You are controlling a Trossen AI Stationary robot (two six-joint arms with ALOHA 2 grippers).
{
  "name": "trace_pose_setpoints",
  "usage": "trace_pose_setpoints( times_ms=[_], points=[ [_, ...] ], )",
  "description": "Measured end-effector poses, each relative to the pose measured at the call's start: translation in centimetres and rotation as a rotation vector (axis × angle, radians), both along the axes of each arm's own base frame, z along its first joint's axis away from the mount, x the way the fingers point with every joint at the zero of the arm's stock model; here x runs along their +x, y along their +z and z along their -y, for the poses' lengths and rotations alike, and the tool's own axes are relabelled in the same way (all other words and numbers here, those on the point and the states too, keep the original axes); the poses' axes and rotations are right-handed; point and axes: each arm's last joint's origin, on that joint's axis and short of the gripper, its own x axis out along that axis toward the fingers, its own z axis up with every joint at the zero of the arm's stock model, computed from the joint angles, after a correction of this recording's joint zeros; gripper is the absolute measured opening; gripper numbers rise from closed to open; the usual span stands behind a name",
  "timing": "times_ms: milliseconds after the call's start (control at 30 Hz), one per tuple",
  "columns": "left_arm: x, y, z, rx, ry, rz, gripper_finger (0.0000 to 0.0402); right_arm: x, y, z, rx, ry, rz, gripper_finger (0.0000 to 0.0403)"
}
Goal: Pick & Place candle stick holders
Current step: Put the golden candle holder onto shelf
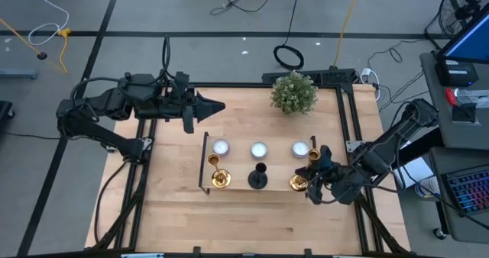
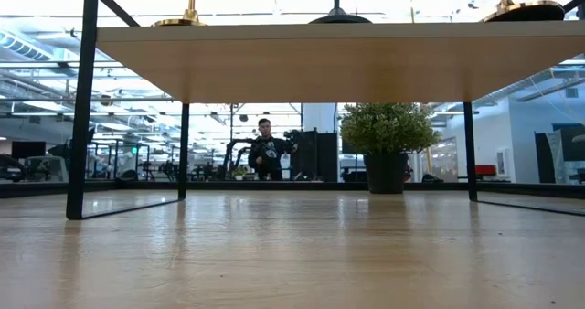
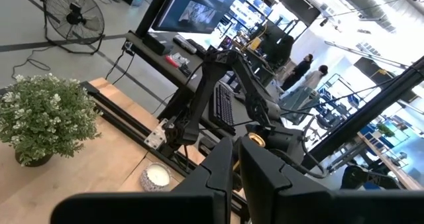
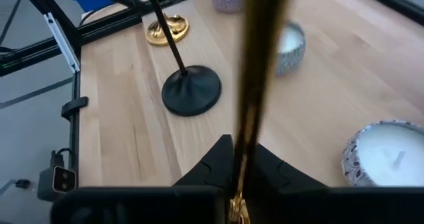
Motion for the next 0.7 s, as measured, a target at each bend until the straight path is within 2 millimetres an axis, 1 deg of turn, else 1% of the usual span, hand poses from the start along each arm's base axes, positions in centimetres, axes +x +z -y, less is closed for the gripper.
trace_pose_setpoints(
  times_ms=[167,333,700],
  points=[
    [0.0,0.0,0.0,0.0,0.0,0.0,0.0031,-0.06,-0.22,0.03,-0.002,0.001,-0.015,0.0046],
    [0.0,0.0,0.0,0.0,0.0,0.0,0.0031,-0.13,-0.29,0.1,-0.013,-0.002,-0.024,0.0062],
    [0.0,0.0,0.05,-0.001,-0.016,0.0,0.0031,-0.12,-0.29,-0.05,0.024,0.023,-0.039,0.0065]
  ],
)
